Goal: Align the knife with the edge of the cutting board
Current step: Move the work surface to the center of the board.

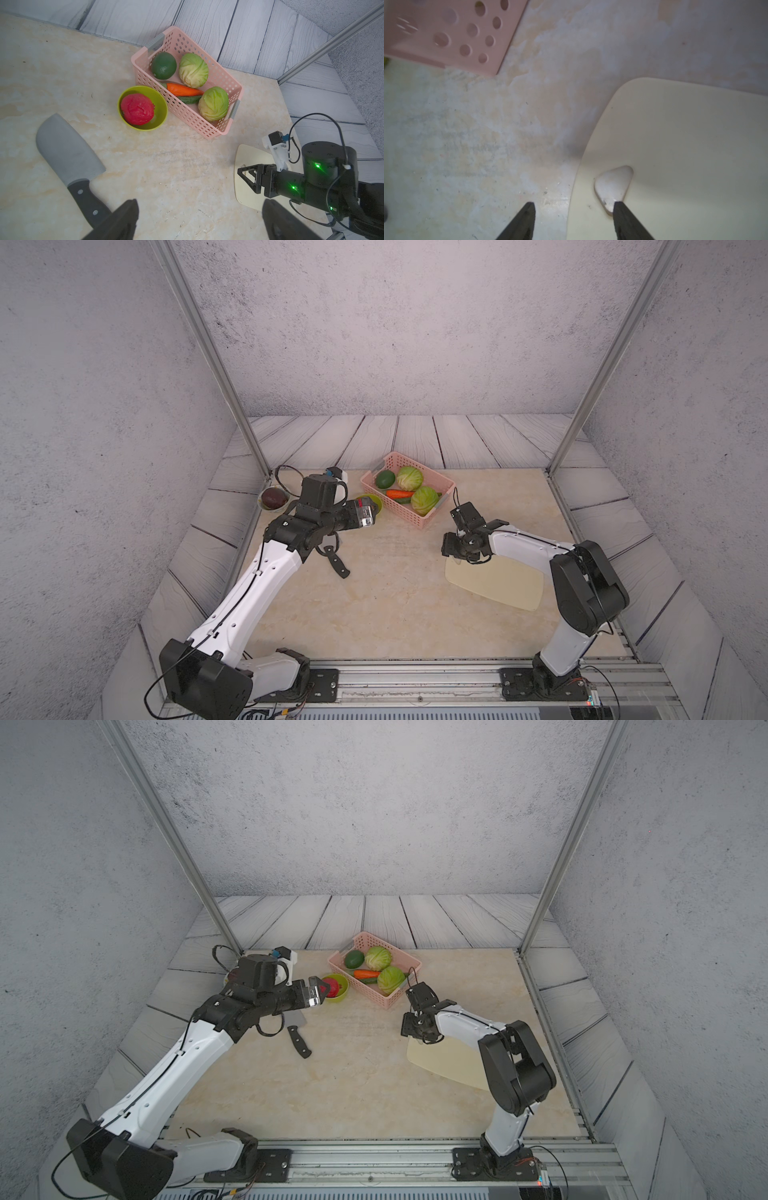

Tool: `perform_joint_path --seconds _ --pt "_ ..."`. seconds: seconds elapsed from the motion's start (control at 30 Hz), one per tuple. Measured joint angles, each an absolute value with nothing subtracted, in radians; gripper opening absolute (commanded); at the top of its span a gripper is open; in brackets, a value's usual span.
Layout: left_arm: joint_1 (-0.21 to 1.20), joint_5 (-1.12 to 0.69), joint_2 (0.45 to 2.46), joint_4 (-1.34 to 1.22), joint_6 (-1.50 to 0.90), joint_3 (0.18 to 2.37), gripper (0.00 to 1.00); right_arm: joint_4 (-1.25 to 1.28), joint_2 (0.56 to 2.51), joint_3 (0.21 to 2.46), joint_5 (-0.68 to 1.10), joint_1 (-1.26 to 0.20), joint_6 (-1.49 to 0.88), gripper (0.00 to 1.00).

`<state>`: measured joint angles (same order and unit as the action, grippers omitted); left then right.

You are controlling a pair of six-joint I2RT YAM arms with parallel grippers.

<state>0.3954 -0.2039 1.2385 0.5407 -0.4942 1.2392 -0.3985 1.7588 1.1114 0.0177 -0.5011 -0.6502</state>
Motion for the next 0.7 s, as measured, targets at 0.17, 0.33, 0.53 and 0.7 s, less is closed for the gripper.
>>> perform_joint_path --seconds 0.17,0.33,0.53,0.7 --pt "0.397 -0.206 1.237 0.541 -0.493 1.239 0.98 -0.394 1.818 1.140 0.018 -0.501 -0.643 0.62" --pt "0.401 -0.207 1.235 0.541 -0.493 1.239 0.98 -0.390 1.850 1.140 0.020 -0.503 -0.644 0.58" --pt "0.402 -0.207 1.235 0.541 -0.493 1.239 0.98 -0.377 1.857 1.142 0.020 -0.512 -0.643 0.57" --pt "0.403 -0.206 1.235 0.541 -0.493 1.239 0.98 -0.371 1.872 1.158 0.011 -0.538 -0.648 0.56"
